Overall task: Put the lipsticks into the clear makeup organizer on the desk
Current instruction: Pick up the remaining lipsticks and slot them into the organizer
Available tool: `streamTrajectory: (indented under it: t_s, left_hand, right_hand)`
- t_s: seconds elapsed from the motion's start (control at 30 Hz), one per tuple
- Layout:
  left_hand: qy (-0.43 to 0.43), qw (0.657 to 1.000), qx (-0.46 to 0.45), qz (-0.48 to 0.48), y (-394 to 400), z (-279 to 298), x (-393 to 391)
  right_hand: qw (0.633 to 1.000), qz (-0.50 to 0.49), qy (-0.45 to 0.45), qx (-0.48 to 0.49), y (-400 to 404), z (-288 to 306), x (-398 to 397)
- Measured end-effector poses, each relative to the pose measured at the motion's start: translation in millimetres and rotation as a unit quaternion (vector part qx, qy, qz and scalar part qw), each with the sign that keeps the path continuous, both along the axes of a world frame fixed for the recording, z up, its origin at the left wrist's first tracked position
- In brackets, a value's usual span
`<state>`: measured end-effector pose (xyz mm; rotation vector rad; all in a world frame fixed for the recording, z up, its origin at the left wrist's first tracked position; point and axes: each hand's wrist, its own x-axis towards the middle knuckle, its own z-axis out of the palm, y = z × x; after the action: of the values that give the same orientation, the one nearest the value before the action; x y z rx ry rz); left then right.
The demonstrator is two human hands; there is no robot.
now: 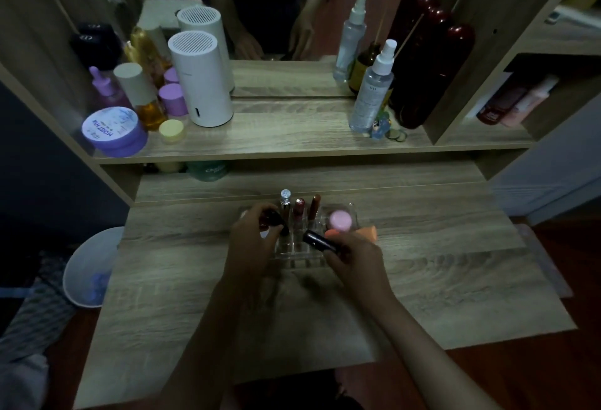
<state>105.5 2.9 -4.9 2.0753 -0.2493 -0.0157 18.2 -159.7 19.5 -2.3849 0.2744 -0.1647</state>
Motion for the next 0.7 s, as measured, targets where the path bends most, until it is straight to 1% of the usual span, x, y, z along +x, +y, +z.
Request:
streamTrajectory:
  t_s: [0.2, 0.3, 0.47, 0.7]
  left_hand:
    - [0.032, 0.999, 0.029, 0.003, -5.2, -4.4, 0.1]
    - [0.017, 0.999, 0.047, -0.008, -5.3, -6.0, -0.7]
    - [-0.009, 0.996, 0.084, -0.018, -3.9, -9.3, -2.7]
    - [-0.025, 0.995, 0.091, -0.028, -7.6, -14.7, -3.0]
  right_hand:
    - [0.997, 0.051, -0.018, -0.052, 9.2, 8.3, 34.3]
    - [0.995, 0.068, -0.035, -0.069, 15.6, 7.8, 42.3]
    - [0.988, 0.097, 0.004, -0.123, 19.1, 5.1, 50.2]
    - [0.981, 0.119, -0.026, -0.148, 21.6, 5.7, 51.4]
